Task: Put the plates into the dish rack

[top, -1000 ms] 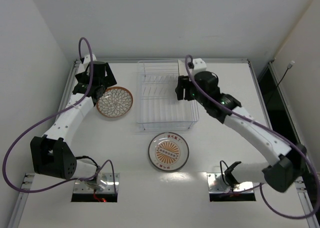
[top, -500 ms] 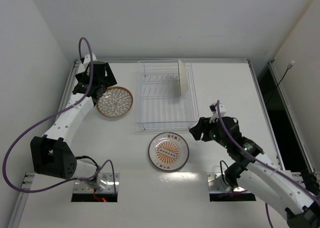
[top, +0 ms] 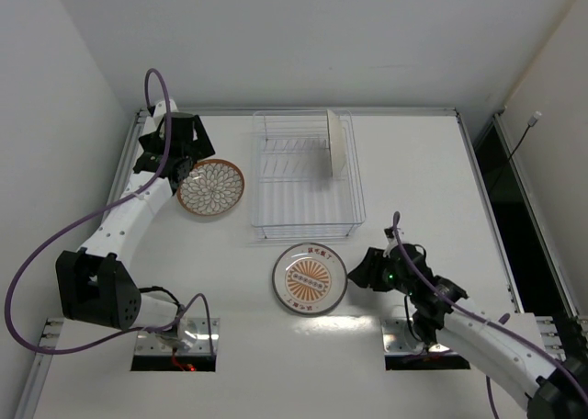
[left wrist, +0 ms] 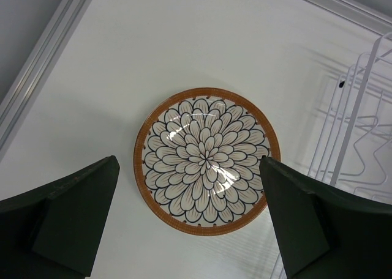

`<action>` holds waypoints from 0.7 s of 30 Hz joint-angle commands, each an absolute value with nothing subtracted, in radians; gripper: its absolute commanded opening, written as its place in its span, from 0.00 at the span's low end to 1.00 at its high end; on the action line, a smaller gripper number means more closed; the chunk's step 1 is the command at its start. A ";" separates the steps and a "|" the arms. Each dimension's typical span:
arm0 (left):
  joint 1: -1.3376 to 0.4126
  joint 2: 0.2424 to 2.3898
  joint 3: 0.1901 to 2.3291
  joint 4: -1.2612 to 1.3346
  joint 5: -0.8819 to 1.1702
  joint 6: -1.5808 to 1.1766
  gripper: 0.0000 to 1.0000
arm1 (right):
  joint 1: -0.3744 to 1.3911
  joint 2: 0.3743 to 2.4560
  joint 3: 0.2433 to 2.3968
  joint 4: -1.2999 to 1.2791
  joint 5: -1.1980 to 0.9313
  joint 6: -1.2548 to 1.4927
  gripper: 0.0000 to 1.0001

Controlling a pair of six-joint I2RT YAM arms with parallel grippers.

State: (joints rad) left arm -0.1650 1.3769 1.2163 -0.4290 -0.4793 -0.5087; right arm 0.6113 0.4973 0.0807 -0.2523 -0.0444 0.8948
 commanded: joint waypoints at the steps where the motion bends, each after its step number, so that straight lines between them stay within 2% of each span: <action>1: -0.166 1.350 1.247 -0.400 -0.480 -0.506 1.00 | 0.617 0.567 0.061 -0.116 -0.097 0.951 0.46; 16: -0.166 1.359 1.247 -0.400 -0.480 -0.506 1.00 | 0.617 0.894 0.067 0.124 -0.218 0.931 0.46; 19: -0.166 1.359 1.247 -0.400 -0.480 -0.506 1.00 | 0.617 0.980 0.078 0.161 -0.247 0.920 0.38; 20: -0.166 1.359 1.247 -0.400 -0.480 -0.506 1.00 | 0.617 0.997 0.089 0.161 -0.247 0.920 0.34; 21: -0.166 1.359 1.247 -0.400 -0.480 -0.506 1.00 | 0.617 1.009 0.089 0.161 -0.256 0.920 0.25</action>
